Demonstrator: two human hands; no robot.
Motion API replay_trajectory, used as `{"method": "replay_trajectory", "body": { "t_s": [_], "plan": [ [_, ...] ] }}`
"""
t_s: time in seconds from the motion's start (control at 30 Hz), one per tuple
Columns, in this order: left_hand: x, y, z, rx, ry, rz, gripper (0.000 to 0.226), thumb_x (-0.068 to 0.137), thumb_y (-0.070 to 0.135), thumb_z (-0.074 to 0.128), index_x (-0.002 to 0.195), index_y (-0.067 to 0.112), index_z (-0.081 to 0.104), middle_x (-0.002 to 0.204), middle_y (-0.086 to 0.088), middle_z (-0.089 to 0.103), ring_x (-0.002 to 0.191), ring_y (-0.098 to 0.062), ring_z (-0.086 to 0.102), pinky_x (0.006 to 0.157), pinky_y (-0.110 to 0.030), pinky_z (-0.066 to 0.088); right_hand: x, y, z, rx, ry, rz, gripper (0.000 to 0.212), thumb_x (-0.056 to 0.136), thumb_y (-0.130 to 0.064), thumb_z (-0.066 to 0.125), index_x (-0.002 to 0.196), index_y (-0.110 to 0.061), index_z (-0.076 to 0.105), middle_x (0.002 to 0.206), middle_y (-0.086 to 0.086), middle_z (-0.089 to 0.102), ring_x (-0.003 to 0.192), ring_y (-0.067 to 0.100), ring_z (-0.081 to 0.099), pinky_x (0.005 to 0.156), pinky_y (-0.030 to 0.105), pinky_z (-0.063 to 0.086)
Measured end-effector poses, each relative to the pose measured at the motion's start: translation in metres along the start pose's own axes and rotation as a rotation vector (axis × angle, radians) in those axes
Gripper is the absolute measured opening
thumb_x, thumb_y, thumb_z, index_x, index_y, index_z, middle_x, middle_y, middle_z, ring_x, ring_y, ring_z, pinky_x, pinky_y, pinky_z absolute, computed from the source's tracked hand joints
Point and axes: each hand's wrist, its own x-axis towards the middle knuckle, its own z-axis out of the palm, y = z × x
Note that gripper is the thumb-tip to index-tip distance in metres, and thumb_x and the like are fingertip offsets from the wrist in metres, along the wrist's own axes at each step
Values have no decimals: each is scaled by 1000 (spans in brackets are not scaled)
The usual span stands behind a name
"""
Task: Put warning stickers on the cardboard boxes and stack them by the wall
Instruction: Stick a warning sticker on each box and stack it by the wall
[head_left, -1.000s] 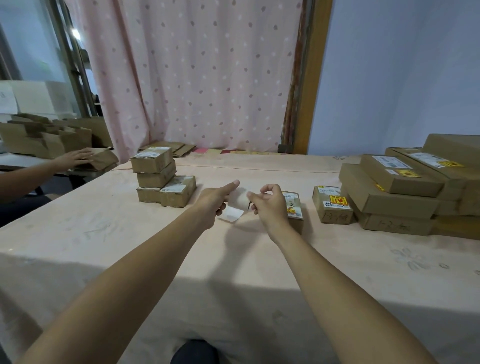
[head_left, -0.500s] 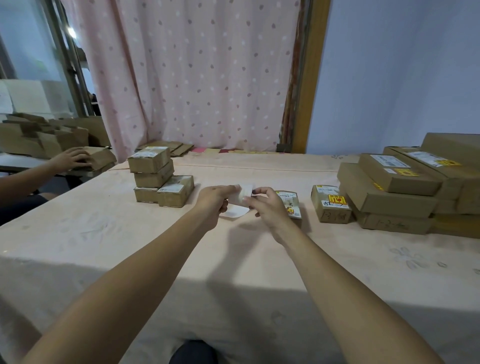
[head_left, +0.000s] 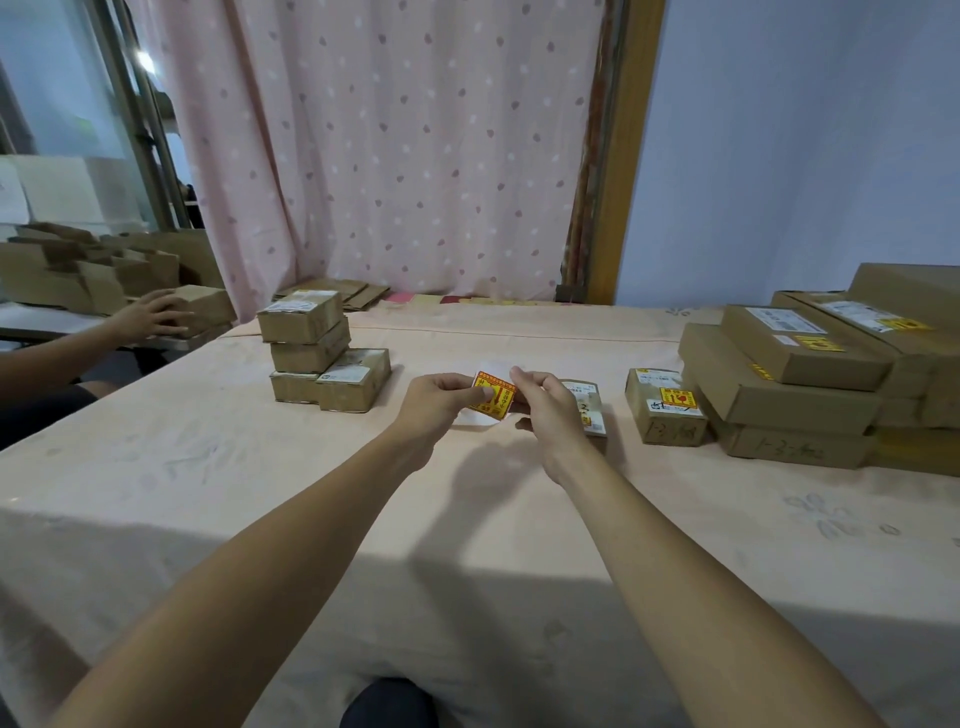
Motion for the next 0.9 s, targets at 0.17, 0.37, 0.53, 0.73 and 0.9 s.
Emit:
{"method": "replay_trajectory", "body": {
  "t_s": [0.17, 0.37, 0.53, 0.73, 0.9],
  "plan": [
    [0, -6, 2, -11, 21, 1, 13, 86, 12, 76, 87, 0, 73, 63, 5, 67, 50, 0, 52, 60, -17, 39, -2, 2, -3, -213, 3, -127, 29, 94, -50, 66, 105, -23, 60, 98, 2, 73, 83, 16, 68, 69, 31, 46],
    [1, -11, 2, 25, -24, 53, 19, 85, 9, 77, 90, -9, 73, 74, -7, 68, 59, -4, 59, 56, -9, 41, 2, 10, -5, -636, -24, -506, 23, 95, -29, 65, 118, -27, 65, 111, -12, 52, 103, 13, 56, 84, 28, 47],
    [2, -12, -9, 72, -194, 52, 20, 85, 15, 79, 99, 1, 76, 94, -16, 73, 83, -13, 65, 80, -21, 47, 6, 12, -7, -649, -101, -488, 16, 96, -17, 61, 106, -22, 73, 107, -7, 67, 100, 16, 61, 88, 32, 48],
    [-1, -15, -10, 314, -181, 192, 18, 81, -3, 76, 92, 10, 78, 82, -5, 66, 66, -5, 46, 66, -16, 40, 7, 15, -9, -647, -104, -468, 16, 92, -14, 63, 99, -25, 73, 104, -10, 71, 100, 15, 62, 86, 34, 49],
    [5, -23, -12, 394, -56, 266, 13, 82, 17, 82, 92, 25, 81, 85, -7, 73, 69, -8, 47, 69, -27, 41, 3, 16, -6, -628, -156, -462, 21, 84, -24, 77, 103, -28, 69, 106, -11, 68, 96, 9, 62, 77, 25, 44]
  ]
}}
